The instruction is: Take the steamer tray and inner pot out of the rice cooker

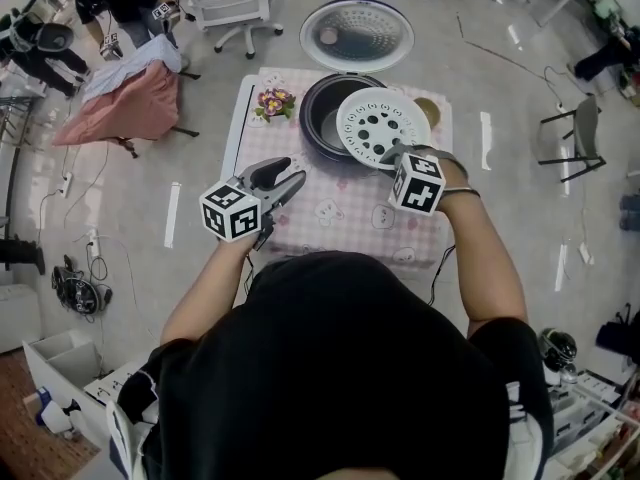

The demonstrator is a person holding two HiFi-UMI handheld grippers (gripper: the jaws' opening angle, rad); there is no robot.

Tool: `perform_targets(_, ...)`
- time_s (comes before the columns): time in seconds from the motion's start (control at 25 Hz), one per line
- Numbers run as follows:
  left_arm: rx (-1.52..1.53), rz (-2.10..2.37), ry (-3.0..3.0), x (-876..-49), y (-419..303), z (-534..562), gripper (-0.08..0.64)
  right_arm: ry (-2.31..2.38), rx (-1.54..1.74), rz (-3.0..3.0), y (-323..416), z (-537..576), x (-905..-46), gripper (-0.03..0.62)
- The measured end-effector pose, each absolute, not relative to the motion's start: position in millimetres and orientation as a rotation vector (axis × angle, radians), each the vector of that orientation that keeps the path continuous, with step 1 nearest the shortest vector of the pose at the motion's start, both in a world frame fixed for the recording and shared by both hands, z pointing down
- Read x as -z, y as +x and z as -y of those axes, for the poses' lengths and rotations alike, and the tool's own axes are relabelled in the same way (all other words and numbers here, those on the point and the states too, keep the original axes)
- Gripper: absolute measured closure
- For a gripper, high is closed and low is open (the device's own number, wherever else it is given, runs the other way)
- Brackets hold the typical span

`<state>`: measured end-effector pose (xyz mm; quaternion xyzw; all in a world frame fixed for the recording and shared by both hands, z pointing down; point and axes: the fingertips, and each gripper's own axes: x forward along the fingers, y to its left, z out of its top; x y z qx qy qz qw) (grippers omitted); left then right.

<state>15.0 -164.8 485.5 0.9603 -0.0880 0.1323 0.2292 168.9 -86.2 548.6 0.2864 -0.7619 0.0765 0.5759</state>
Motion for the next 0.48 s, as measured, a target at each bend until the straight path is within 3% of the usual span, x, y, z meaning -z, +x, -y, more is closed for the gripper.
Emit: perform_targets(0.48,-0.392,0.123,2.657,-489,57,116,0.350,0.804,-0.248,1.718,222,19,-542,0.554)
